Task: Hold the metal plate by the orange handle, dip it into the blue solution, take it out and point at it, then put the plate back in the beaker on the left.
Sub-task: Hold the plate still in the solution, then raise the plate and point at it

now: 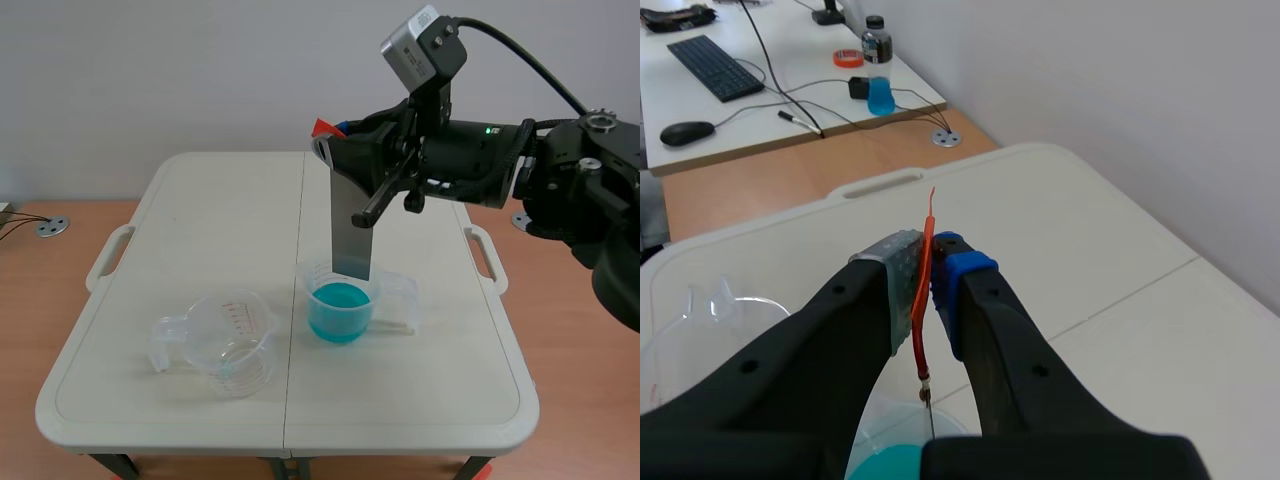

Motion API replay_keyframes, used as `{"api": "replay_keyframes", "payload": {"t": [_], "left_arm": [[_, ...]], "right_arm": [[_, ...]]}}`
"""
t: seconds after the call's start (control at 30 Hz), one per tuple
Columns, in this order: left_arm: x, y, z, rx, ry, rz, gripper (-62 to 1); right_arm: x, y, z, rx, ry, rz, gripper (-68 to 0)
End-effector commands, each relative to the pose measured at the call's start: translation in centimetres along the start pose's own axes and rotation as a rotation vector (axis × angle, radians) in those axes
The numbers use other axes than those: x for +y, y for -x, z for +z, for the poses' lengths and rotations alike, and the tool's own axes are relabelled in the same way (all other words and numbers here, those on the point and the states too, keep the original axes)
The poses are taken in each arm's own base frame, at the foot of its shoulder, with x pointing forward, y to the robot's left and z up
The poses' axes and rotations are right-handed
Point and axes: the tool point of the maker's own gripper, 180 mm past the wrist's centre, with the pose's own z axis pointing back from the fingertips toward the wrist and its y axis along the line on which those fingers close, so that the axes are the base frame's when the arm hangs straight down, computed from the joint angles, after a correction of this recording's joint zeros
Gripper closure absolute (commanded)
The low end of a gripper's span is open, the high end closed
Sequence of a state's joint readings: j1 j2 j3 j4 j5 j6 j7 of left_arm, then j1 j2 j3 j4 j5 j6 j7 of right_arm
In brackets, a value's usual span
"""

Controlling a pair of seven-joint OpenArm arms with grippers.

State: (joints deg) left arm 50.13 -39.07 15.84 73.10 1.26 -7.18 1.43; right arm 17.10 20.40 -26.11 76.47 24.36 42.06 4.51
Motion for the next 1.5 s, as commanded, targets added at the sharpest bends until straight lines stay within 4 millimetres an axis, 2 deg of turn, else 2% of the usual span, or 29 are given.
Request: {"api": "replay_keyframes", "payload": {"t": [0.0,0.1,0.2,0.33,0.53,0.67,0.83,1.03,1.17,1.33,1.47], "left_arm": [[0.0,-0.7,0.0,-0.022,-0.001,0.0,-3.0],[0.7,-0.6,0.2,-0.019,-0.019,0.003,-3.0],[2.7,-0.6,0.5,-0.02,-0.073,0.017,-3.0],[7.1,-0.9,1.7,-0.032,-0.187,0.027,-3.0],[13.7,-2.5,4.6,-0.077,-0.373,0.019,-3.0],[17.3,-5.1,6.9,-0.159,-0.478,0.013,-3.0],[20.2,-10.5,9.0,-0.338,-0.561,-0.043,-3.0],[21.7,-17.5,9.8,-0.516,-0.517,-0.122,-3.0],[22.0,-22.1,9.6,-0.618,-0.5,-0.175,-3.0],[20.4,-27.5,8.8,-0.723,-0.434,-0.25,-3.0],[18.7,-31.0,8.0,-0.787,-0.383,-0.278,-3.0]], "right_arm": [[0.1,-2.0,0.0,-0.046,-0.018,0.02,-1.3],[0.5,-3.3,0.0,-0.06,-0.034,0.03,-1.3],[1.1,-4.4,0.1,-0.067,-0.05,0.04,-1.3],[1.8,-5.9,0.1,-0.08,-0.072,0.052,-1.3],[2.2,-7.5,0.3,-0.088,-0.078,0.086,-1.3],[1.9,-8.4,0.6,-0.106,-0.068,0.089,-1.3],[1.5,-9.2,1.0,-0.121,-0.053,0.1,-1.3],[1.4,-9.8,1.2,-0.13,-0.047,0.106,-1.3],[1.4,-9.8,1.2,-0.131,-0.048,0.107,-1.3],[1.4,-9.8,1.2,-0.128,-0.048,0.107,-1.3],[1.4,-9.8,1.2,-0.128,-0.048,0.107,-1.3]]}}
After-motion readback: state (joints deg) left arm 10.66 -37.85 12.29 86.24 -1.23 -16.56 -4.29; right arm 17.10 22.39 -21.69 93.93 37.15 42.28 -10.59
